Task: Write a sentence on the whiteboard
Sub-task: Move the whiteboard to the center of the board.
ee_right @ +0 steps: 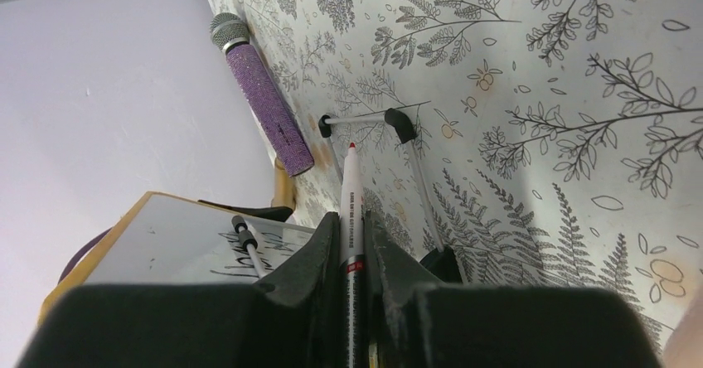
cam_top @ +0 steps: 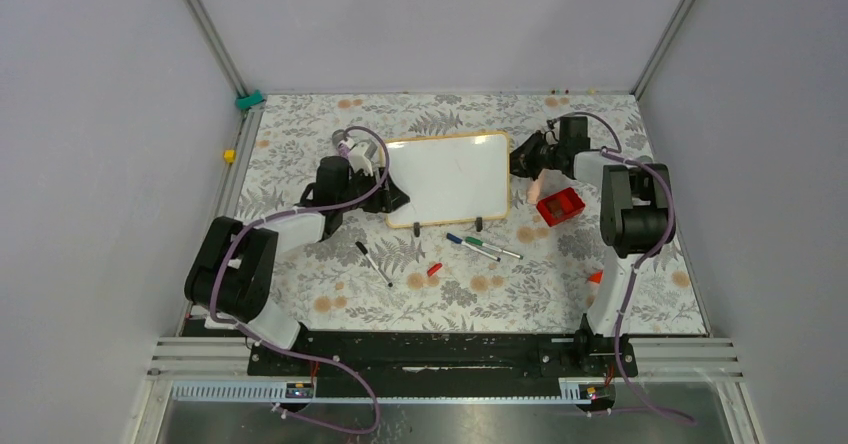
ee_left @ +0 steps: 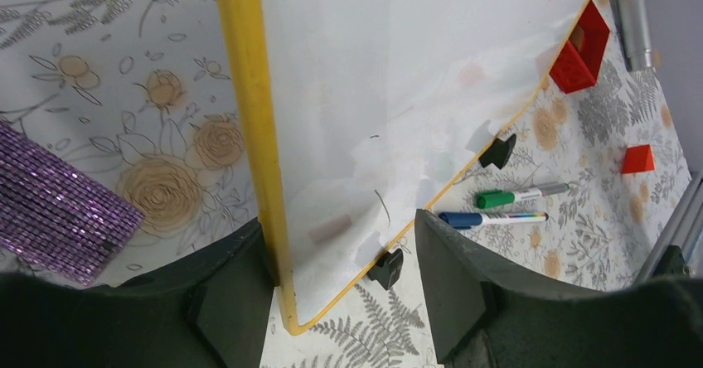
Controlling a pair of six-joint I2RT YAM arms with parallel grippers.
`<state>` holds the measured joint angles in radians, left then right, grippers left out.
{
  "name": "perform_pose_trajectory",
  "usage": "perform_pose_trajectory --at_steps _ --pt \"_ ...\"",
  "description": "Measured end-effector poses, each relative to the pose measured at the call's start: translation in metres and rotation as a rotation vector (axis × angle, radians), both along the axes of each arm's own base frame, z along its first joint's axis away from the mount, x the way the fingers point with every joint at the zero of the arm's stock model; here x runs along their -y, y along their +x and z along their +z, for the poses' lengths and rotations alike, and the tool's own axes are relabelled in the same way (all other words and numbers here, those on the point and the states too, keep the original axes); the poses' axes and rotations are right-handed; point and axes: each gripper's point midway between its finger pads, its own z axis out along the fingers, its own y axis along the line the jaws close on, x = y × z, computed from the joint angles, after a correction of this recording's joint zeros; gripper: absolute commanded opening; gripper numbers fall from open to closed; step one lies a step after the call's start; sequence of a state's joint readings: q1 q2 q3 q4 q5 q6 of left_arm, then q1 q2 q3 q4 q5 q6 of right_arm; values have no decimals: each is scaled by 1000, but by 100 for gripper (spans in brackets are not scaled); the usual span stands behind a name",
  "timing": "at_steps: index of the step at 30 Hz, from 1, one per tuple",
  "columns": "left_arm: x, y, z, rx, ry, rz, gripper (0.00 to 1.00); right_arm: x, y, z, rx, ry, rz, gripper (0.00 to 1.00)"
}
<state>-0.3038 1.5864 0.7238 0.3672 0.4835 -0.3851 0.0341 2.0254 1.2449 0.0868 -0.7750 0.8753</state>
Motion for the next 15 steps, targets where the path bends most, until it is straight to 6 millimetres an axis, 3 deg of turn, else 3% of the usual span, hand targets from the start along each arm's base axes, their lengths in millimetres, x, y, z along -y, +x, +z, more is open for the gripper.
perform_pose_trajectory --at_steps 12,15 --pt "5 -30 4 4 -11 -34 60 12 -5 13 41 -2 -29 0" --pt "6 -37 6 2 -10 -41 64 13 -6 14 45 -5 -34 0"
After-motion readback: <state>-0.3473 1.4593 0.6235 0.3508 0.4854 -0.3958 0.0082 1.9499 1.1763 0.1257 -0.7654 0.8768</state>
